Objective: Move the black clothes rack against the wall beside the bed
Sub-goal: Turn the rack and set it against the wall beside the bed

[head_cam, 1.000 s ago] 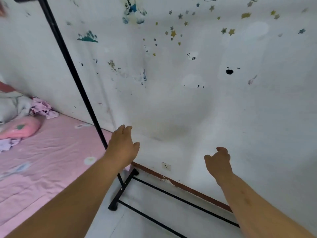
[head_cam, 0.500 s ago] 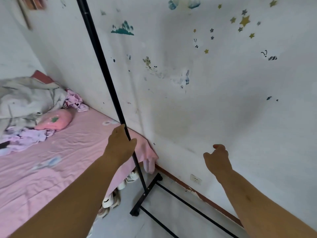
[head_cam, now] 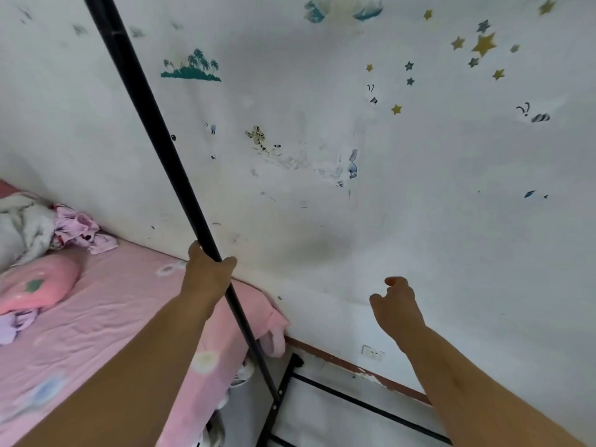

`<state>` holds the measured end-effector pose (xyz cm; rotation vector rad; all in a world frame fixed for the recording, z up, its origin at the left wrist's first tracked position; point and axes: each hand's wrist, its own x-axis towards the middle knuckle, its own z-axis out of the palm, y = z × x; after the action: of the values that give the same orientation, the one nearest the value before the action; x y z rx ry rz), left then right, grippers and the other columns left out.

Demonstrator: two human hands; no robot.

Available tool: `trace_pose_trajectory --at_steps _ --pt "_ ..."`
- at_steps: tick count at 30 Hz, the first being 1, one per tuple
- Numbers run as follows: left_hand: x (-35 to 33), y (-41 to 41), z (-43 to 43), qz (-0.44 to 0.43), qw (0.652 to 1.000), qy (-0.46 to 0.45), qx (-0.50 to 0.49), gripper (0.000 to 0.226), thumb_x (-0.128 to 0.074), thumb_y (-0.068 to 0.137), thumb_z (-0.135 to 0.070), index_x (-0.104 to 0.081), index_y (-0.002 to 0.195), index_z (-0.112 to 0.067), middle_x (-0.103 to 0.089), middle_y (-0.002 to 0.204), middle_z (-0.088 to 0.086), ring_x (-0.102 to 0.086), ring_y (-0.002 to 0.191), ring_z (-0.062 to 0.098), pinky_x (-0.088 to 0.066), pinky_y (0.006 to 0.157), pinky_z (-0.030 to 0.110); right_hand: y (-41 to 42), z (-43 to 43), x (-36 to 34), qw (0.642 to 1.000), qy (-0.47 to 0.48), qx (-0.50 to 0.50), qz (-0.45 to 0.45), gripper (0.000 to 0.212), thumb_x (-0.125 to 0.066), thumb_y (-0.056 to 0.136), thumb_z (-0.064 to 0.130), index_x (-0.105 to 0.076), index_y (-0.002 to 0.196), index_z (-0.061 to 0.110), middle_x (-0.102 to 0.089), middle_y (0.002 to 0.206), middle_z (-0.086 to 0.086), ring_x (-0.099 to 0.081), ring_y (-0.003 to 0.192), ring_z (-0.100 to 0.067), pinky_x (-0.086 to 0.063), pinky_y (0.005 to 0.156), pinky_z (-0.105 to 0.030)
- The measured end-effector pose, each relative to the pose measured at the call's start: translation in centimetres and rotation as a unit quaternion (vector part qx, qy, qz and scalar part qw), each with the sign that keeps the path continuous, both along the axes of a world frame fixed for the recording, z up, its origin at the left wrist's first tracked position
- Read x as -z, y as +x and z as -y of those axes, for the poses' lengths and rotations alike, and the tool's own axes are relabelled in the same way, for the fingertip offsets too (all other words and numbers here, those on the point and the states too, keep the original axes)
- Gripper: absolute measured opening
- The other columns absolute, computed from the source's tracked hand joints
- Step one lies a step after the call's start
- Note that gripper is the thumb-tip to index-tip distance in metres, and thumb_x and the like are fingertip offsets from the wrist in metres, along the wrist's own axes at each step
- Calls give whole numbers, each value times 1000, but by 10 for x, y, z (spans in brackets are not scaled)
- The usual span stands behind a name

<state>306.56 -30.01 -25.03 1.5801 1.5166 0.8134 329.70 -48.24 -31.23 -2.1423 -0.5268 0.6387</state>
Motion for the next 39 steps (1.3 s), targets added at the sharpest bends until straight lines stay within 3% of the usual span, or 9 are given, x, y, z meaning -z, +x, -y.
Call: trace_pose_trajectory --at_steps 6,10,16,22,24,31,39 --pt "3 0 -45 -28 999 -28 7 49 -52 88 -28 -39 129 -6 -56 103 11 -52 71 20 -38 53 29 -19 -24 4 1000 -1 32 -2 50 -50 89 9 -36 136 12 -46 135 -10 -60 93 -25 -45 71 -30" --pt "6 4 -58 -35 999 -16 1 44 -50 89 -31 -45 124 -5 -57 103 12 -54 81 28 -43 68 34 -22 -29 2 999 -12 50 3 50 -50 89 10 -36 137 13 -44 139 -10 -62 98 -27 -50 76 -35" --pt "4 17 -69 4 1000 -24 14 37 -53 89 -29 -49 119 -6 -60 108 15 -58 87 32 -48 72 37 -20 -33 -2 997 -19 71 9 50 -50 90 10 -36 138 13 -43 141 -10 -61 101 -28 -52 82 -38" --pt "2 25 -76 1 999 -33 14 40 -54 90 -29 -49 121 -5 -60 116 16 -59 99 35 -51 86 43 -19 -27 -4 996 -24 89 17 49 -49 91 10 -36 137 13 -43 140 -9 -62 95 -27 -50 74 -35" --pt "0 28 -78 3 999 -35 17 40 -54 90 -29 -50 121 -4 -60 116 17 -59 100 36 -50 90 45 -18 -25 -4 995 -27 93 22 48 -49 91 10 -36 137 13 -44 139 -9 -61 98 -28 -52 78 -37" --pt "-2 34 -82 1 999 -22 30 39 -54 90 -28 -50 121 -3 -60 116 18 -59 100 37 -50 90 46 -20 -21 -5 994 -33 98 24 48 -49 91 11 -36 137 13 -43 140 -9 -59 102 -27 -52 84 -39" --pt "-9 44 -86 26 998 -31 45 38 -51 91 -28 -49 122 -6 -60 114 17 -59 100 35 -51 90 47 -19 -19 -6 994 -36 103 32 48 -50 90 12 -36 136 13 -44 138 -9 -60 100 -27 -53 81 -38"
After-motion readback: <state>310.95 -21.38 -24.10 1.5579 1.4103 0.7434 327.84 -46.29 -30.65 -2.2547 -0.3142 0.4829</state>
